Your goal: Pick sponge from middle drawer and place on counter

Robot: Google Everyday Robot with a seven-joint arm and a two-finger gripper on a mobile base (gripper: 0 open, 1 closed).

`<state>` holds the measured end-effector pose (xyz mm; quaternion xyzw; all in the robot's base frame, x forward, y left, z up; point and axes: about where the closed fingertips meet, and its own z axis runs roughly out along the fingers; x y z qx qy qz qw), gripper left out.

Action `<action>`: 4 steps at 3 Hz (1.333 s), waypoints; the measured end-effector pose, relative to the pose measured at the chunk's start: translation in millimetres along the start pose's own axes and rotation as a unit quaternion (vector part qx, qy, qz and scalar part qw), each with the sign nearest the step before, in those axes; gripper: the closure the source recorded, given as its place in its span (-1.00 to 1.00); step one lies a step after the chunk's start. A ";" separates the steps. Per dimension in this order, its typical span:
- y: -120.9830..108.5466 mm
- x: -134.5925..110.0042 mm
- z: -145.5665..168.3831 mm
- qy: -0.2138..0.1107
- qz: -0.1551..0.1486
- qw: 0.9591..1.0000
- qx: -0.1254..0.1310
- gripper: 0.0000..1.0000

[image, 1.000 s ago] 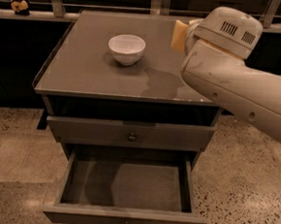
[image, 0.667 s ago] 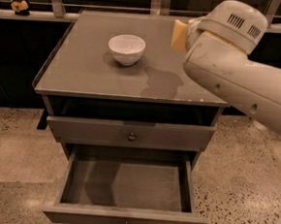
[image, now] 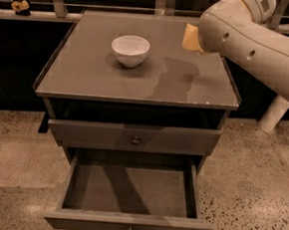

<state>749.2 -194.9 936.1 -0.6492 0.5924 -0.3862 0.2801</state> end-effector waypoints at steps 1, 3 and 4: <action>12.2 3.5 4.3 -0.033 0.007 0.998 -0.061 1.00; 18.3 -7.7 -1.9 -0.059 -0.006 0.995 -0.083 0.16; 22.2 -9.2 5.5 -0.064 -0.005 0.994 -0.092 0.21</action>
Offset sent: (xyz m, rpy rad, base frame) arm -0.0011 -0.0066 -0.0084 0.0379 0.0994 0.0145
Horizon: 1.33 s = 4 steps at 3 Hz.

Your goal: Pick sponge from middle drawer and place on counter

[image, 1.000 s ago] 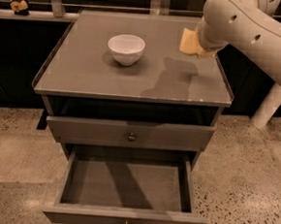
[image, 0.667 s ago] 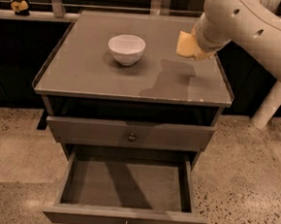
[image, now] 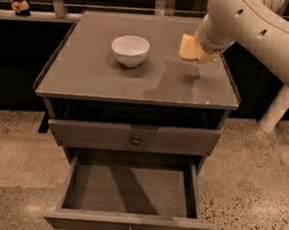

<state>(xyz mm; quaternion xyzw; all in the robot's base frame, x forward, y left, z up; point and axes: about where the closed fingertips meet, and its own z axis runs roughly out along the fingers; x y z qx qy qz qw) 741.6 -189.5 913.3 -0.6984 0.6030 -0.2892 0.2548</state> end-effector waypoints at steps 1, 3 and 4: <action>17.0 -9.5 20.5 -0.022 0.009 0.999 -0.024 0.58; 32.8 -25.9 36.9 -0.048 0.012 0.998 -0.044 0.18; 32.8 -25.9 36.9 -0.048 0.012 0.998 -0.044 -0.28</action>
Offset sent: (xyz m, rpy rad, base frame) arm -0.0013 0.0362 -0.0754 0.1152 0.1508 0.0754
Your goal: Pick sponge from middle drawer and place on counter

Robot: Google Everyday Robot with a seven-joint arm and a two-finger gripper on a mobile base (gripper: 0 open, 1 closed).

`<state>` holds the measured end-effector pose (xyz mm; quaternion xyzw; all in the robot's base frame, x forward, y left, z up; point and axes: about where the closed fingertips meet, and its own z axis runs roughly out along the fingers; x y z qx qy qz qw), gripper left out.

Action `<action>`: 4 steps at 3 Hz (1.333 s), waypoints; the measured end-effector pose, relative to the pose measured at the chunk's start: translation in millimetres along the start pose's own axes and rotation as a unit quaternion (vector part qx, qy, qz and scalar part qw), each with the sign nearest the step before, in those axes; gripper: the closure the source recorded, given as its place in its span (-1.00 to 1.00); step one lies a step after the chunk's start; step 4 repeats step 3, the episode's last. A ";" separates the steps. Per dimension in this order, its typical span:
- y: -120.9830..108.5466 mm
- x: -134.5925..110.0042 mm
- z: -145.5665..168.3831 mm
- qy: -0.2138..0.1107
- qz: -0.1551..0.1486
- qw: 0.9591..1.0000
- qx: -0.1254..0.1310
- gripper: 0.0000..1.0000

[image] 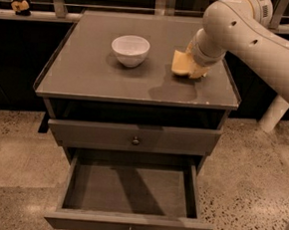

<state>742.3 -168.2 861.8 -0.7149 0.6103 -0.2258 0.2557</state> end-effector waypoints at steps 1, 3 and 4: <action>0.0 0.0 0.0 0.000 0.000 1.000 0.000 -0.75; 0.1 -0.1 0.1 0.000 0.000 1.000 0.000 -1.00; 0.1 -0.1 0.1 0.000 0.000 1.000 0.000 -1.00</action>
Offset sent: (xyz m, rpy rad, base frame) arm 0.0000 0.0000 0.0000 0.0000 0.0000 0.0000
